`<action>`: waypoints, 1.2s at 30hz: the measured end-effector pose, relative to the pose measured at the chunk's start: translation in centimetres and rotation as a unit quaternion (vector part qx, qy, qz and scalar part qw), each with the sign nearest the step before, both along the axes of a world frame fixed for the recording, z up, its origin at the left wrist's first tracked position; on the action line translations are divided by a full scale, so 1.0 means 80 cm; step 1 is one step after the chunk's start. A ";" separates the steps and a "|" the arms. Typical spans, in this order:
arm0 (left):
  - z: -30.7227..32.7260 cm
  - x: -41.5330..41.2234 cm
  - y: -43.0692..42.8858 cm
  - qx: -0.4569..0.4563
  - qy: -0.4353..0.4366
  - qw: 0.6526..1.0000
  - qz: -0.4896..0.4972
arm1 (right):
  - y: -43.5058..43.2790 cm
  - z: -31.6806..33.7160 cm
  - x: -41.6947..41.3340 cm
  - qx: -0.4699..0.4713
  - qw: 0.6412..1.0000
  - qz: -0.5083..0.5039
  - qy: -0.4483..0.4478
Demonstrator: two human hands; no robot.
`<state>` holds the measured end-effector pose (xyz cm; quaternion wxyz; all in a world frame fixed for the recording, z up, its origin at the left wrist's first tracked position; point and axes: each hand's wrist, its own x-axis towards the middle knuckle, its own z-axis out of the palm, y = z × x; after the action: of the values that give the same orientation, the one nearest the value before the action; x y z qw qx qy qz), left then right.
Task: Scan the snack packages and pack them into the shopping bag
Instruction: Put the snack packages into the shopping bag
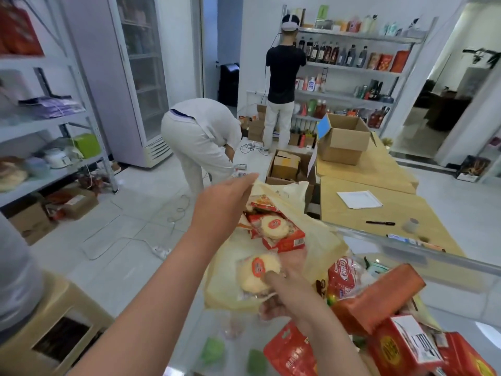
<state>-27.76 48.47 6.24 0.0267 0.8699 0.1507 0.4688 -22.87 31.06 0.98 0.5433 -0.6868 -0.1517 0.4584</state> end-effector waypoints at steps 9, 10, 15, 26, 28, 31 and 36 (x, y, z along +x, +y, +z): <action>0.019 -0.013 0.017 0.033 0.000 0.999 0.024 | 0.076 -0.030 0.007 0.017 0.994 -0.076 0.075; 0.021 -0.015 0.019 0.041 0.000 0.999 0.020 | 0.082 -0.032 0.007 0.025 0.993 -0.087 0.071; 0.029 -0.025 0.026 0.057 0.000 0.998 0.017 | 0.134 -0.040 0.035 0.077 0.977 -0.198 0.032; 0.030 -0.016 -0.004 0.052 -0.024 0.996 0.068 | 0.215 -0.058 0.068 0.152 0.981 -0.120 0.028; 0.026 -0.015 -0.004 0.056 -0.009 0.994 0.092 | 0.201 -0.060 0.066 0.152 0.977 -0.137 0.065; 0.020 -0.010 -0.005 0.055 0.008 0.994 0.090 | 0.178 -0.053 0.066 0.161 0.964 -0.181 0.114; 0.017 0.003 -0.014 -0.037 0.089 0.993 -0.069 | 0.119 -0.018 0.058 0.157 0.954 -0.253 0.023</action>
<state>-27.52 47.35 7.57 0.0771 0.9151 0.1095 0.3804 -18.25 40.54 -0.44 0.7457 -0.5981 -0.0307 0.2921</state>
